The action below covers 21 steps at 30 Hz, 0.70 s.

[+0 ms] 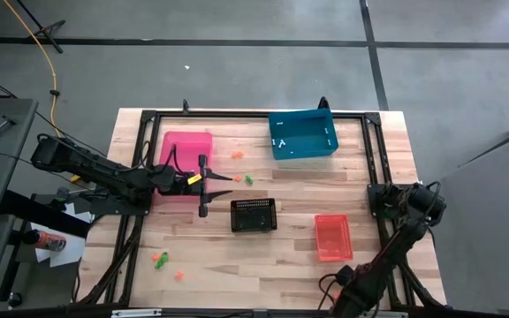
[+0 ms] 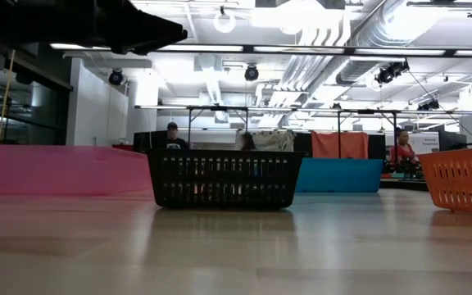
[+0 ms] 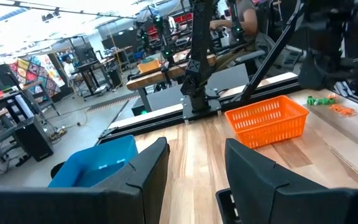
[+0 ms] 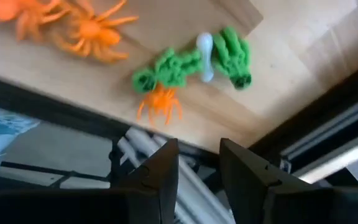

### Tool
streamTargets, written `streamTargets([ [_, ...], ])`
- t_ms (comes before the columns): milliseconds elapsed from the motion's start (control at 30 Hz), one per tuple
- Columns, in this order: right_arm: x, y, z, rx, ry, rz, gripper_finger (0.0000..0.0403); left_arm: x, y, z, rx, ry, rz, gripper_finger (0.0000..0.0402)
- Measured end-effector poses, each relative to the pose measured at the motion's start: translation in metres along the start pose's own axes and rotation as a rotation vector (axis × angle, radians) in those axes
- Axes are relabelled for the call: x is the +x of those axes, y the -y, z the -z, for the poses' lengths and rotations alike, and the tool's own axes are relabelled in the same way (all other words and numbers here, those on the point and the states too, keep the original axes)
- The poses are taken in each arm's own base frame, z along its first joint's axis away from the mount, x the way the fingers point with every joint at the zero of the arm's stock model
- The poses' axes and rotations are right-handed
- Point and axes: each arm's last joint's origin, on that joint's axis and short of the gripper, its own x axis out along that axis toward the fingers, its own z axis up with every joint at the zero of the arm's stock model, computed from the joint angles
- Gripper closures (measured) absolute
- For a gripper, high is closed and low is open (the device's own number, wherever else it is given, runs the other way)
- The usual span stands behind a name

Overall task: Sort Halloween decoration
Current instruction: Put the white bone toy into the blue bin

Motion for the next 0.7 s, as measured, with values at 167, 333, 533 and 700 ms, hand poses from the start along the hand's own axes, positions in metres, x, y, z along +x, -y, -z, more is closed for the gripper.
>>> streamTargets([
  [167, 0.01, 0.005, -0.009, 0.014, -0.005, 0.02, 0.029, 0.0, 0.0, 0.0, 0.0, 0.0, 0.0, 0.0258],
  [333, 0.008, 0.001, -0.012, 0.002, 0.023, -0.024, 0.029, 0.0, 0.0, 0.0, 0.0, 0.0, 0.0, 0.0258],
  [533, 0.004, -0.003, -0.019, 0.007, 0.09, -0.065, 0.029, 0.0, 0.0, 0.0, -0.011, -0.001, 0.0, 0.0258],
  [700, 0.0, -0.005, -0.028, 0.009, 0.138, -0.086, 0.029, 0.0, 0.0, 0.0, -0.017, -0.001, 0.0, 0.0258],
])
